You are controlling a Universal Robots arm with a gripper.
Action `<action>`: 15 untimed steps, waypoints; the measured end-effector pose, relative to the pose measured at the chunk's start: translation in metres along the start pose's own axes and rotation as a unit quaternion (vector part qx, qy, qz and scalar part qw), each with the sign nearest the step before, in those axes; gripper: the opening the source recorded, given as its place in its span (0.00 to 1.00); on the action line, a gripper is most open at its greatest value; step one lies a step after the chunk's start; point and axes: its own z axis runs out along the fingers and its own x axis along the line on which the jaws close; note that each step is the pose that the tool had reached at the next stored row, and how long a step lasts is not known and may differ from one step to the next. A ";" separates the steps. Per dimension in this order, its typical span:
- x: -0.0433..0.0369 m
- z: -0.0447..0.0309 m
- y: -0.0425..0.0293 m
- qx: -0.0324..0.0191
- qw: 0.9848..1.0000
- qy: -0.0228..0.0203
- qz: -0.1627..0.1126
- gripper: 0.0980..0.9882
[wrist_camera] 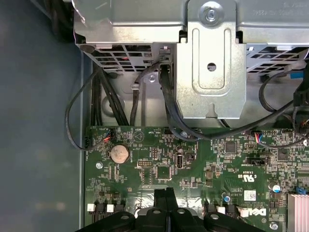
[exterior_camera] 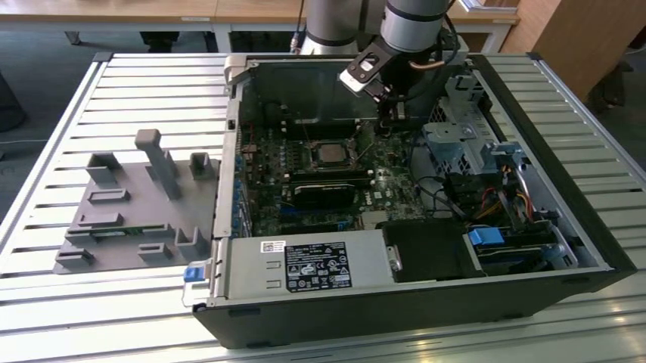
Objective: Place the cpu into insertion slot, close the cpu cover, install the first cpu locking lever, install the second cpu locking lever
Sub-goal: 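Close the cpu cover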
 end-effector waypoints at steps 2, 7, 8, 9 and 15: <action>0.0000 0.0000 0.0000 0.000 1.000 0.000 0.000 0.01; 0.0000 0.0000 -0.0015 0.000 1.000 0.000 0.000 0.01; 0.0000 0.0000 -0.0021 0.000 1.000 0.000 0.000 0.01; 0.0000 0.0000 -0.0027 0.000 1.000 0.000 0.000 0.01; -0.0001 -0.0001 -0.0073 0.000 1.000 0.000 0.000 0.01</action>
